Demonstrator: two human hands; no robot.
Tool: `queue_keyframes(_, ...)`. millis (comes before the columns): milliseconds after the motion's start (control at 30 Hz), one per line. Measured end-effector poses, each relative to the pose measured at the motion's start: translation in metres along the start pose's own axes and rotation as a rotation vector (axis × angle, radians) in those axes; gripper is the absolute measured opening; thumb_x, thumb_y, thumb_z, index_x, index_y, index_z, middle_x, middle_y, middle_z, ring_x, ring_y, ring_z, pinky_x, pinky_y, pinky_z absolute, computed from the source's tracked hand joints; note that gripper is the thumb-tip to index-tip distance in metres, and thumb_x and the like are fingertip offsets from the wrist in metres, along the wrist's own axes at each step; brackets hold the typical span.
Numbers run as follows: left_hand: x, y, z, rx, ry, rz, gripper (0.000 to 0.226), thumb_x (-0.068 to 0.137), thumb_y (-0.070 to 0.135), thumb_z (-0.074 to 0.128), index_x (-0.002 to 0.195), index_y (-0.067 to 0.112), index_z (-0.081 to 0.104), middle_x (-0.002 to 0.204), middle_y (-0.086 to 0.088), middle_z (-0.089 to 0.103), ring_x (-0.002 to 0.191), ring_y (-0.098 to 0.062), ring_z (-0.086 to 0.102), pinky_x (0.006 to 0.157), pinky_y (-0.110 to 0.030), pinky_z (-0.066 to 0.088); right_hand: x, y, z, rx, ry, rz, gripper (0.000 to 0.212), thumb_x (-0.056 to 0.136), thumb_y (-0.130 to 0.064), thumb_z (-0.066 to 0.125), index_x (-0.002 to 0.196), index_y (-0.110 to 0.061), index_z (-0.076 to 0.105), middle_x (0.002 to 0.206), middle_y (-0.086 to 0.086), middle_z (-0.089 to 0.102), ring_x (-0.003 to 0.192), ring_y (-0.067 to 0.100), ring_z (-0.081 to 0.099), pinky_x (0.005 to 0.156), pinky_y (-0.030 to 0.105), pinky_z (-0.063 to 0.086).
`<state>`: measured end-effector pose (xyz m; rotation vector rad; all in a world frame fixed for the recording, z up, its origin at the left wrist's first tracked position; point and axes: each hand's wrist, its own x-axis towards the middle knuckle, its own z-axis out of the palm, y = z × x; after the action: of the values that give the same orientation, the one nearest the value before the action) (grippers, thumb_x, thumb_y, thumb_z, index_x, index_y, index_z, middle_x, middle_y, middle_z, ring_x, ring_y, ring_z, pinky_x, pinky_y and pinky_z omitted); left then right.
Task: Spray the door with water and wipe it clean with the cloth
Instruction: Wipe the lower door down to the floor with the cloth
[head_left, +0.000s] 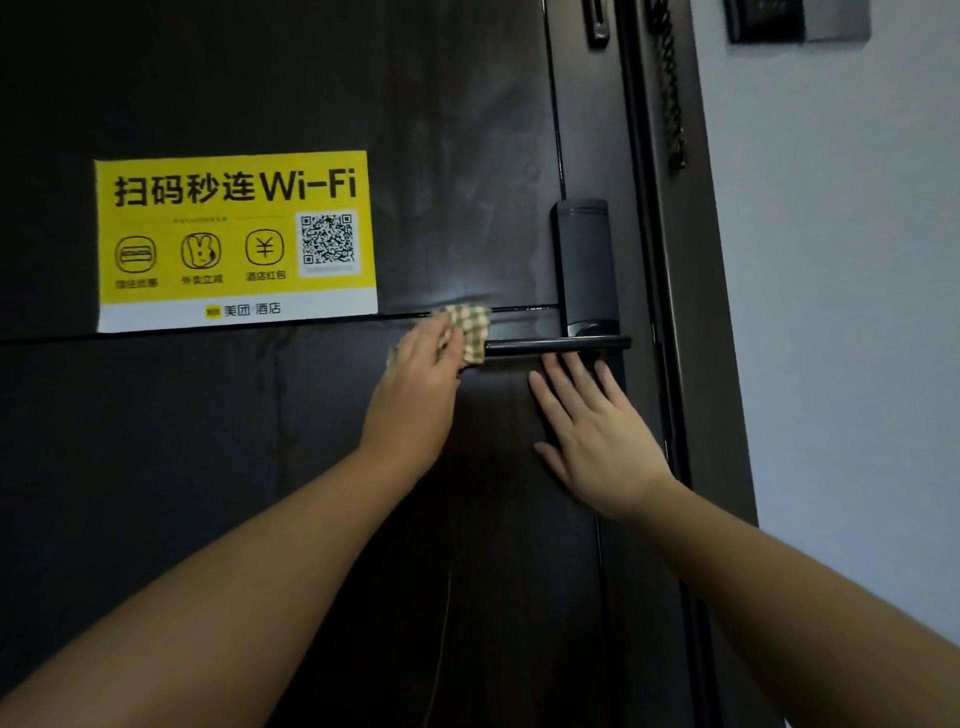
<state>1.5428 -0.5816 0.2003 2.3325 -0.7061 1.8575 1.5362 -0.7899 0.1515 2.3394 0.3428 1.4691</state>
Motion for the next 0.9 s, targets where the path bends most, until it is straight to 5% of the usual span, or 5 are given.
queue_keyframes(167,0.002,0.009,0.029,0.146,0.048,0.330,0.047,0.090,0.005,0.055,0.136,0.002,0.049,0.148,-0.020,0.038,0.137,-0.037,0.035,0.114,-0.044,0.026,-0.001,0.006,0.011,0.045,0.136,-0.041,0.061,0.089,-0.031,0.035,0.144,-0.005,0.038,0.152,0.017,0.033,0.143,0.035,0.023,0.116,0.051,0.018)
queue_keyframes(500,-0.016,0.001,0.033,0.285,-0.060,0.464,0.048,0.095,0.016,0.045,0.140,-0.001,0.043,0.148,-0.022,0.037,0.134,-0.042,0.038,0.113,-0.050,0.029,-0.007,0.017,0.009,0.076,0.214,-0.124,0.054,0.087,-0.022,0.036,0.134,-0.001,0.052,0.142,0.014,0.048,0.139,0.034,0.032,0.116,0.045,0.019)
queue_keyframes(667,-0.027,0.034,0.038,0.216,-0.022,0.233,0.053,0.091,0.024,0.037,0.137,0.000,0.048,0.146,-0.022,0.041,0.135,-0.040,0.037,0.113,-0.049,0.030,-0.014,0.015,0.013,0.098,0.209,-0.103,0.052,0.089,-0.022,0.036,0.134,-0.002,0.051,0.143,0.012,0.047,0.140,0.034,0.030,0.117,0.043,0.015)
queue_keyframes(833,-0.052,0.014,0.039,0.234,-0.095,0.496,0.052,0.095,0.021,0.038,0.141,-0.003,0.041,0.151,-0.024,0.030,0.139,-0.040,0.030,0.113,-0.050,0.029,-0.019,0.012,0.017,0.106,0.220,-0.079,0.049,0.090,-0.022,0.037,0.131,-0.002,0.055,0.144,0.011,0.046,0.140,0.035,0.030,0.117,0.045,0.019)
queue_keyframes(900,-0.055,0.005,0.033,0.238,-0.075,0.405,0.051,0.095,0.021,0.037,0.140,-0.003,0.041,0.151,-0.026,0.030,0.139,-0.041,0.029,0.113,-0.051,0.028,-0.021,0.008,0.018,0.104,0.221,-0.055,0.052,0.089,-0.023,0.035,0.134,-0.003,0.052,0.146,0.010,0.045,0.140,0.034,0.029,0.116,0.046,0.020)
